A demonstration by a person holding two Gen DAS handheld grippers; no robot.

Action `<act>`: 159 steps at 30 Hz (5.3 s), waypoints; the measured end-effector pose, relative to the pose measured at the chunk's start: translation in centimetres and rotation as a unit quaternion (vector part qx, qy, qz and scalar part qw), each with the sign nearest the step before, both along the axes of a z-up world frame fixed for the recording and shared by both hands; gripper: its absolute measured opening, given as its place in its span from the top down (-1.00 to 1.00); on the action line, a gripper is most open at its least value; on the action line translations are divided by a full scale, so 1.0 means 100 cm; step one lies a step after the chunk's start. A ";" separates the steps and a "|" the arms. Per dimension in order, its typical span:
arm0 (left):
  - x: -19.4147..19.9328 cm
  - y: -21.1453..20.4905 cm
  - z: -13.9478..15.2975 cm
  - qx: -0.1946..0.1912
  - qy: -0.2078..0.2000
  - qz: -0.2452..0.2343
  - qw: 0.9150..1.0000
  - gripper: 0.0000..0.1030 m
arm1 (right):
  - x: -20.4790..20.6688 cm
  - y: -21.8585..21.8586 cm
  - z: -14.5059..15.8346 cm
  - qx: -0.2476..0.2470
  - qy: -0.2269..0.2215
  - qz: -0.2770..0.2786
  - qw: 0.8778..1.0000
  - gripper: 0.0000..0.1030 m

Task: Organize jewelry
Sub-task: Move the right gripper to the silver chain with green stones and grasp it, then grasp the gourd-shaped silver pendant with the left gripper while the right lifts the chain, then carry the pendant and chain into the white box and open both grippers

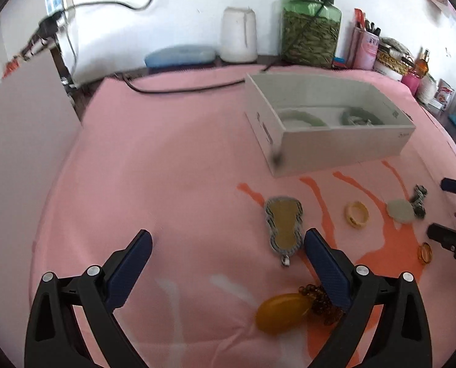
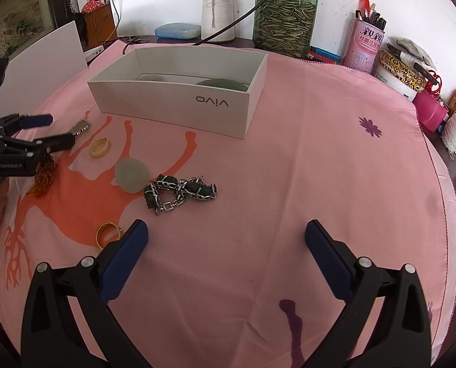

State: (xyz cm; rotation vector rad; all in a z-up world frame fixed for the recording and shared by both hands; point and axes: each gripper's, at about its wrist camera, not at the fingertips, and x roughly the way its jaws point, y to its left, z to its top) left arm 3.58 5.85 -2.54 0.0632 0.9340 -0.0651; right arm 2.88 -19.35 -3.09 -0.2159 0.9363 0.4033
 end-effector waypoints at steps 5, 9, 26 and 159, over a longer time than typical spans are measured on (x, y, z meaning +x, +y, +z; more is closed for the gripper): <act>0.001 0.002 -0.001 -0.010 0.004 -0.007 1.000 -0.90 | 0.000 0.000 0.000 0.000 0.000 0.000 1.000 -0.89; 0.001 -0.001 -0.001 -0.009 0.004 -0.007 1.000 -0.91 | 0.000 0.001 0.000 -0.002 -0.006 0.002 1.000 -0.89; 0.001 -0.001 -0.001 -0.009 0.004 -0.007 1.000 -0.92 | -0.006 0.014 0.000 -0.004 -0.006 0.046 0.999 -0.88; 0.077 -0.050 0.038 -0.087 -0.071 -0.054 0.992 0.18 | 0.097 0.034 0.052 0.095 -0.059 -0.002 0.994 0.57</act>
